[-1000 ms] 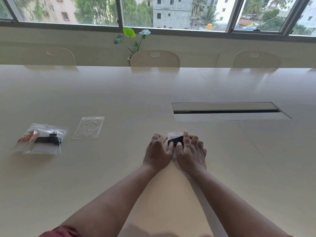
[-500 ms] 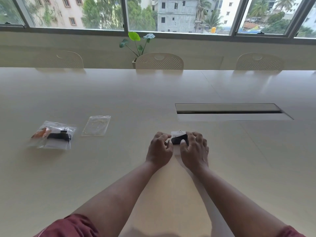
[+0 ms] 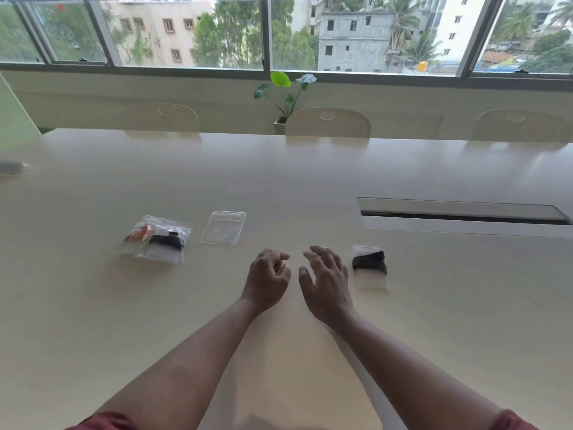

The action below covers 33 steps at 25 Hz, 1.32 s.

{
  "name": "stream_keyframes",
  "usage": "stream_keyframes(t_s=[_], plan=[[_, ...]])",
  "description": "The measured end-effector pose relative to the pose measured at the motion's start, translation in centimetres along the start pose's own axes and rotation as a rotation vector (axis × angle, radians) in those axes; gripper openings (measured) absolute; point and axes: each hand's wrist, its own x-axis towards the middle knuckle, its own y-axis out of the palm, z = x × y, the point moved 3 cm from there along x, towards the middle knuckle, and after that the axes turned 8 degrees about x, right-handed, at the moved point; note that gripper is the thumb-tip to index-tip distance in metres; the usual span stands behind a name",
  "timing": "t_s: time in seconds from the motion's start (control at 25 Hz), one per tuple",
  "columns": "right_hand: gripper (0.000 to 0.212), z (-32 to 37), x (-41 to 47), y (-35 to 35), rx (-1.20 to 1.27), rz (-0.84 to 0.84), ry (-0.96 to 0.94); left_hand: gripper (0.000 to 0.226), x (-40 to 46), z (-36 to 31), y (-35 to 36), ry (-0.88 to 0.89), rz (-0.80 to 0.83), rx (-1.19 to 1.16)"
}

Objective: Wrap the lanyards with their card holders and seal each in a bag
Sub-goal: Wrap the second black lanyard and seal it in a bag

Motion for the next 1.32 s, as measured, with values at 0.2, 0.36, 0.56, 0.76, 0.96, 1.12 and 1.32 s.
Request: stream_keyframes(t_s=[0.2,0.36,0.56,0.76,0.96,1.12,1.32], plan=[[0.048,3.2,2.6,3.9,0.078,0.131,-0.052,0.029,-0.3,4.6,-4.3,0.008,-0.011,0.186],[0.055,3.6,4.6,5.6,-0.057,0.205,-0.029,0.057,0.2,7.7,-5.9,0.092,0.066,0.519],[0.072,3.1,4.8,6.3,-0.141,0.187,-0.008,0.095,2.8,10.2,-6.3,-0.083,0.228,0.666],[0.071,3.0,5.0,6.5,-0.157,0.185,-0.01,0.091,2.7,10.1,-6.1,-0.033,0.214,0.647],[0.059,2.9,4.7,6.4,-0.07,0.164,0.017,0.054,1.2,9.0,-7.0,0.224,0.043,0.582],[0.053,2.5,4.2,5.9,-0.02,0.103,0.037,0.029,0.6,8.8,-7.6,0.273,-0.021,0.484],[0.055,3.0,3.5,5.9,-0.175,0.208,-0.017,0.029,0.8,8.6,-7.3,0.313,0.063,0.38]])
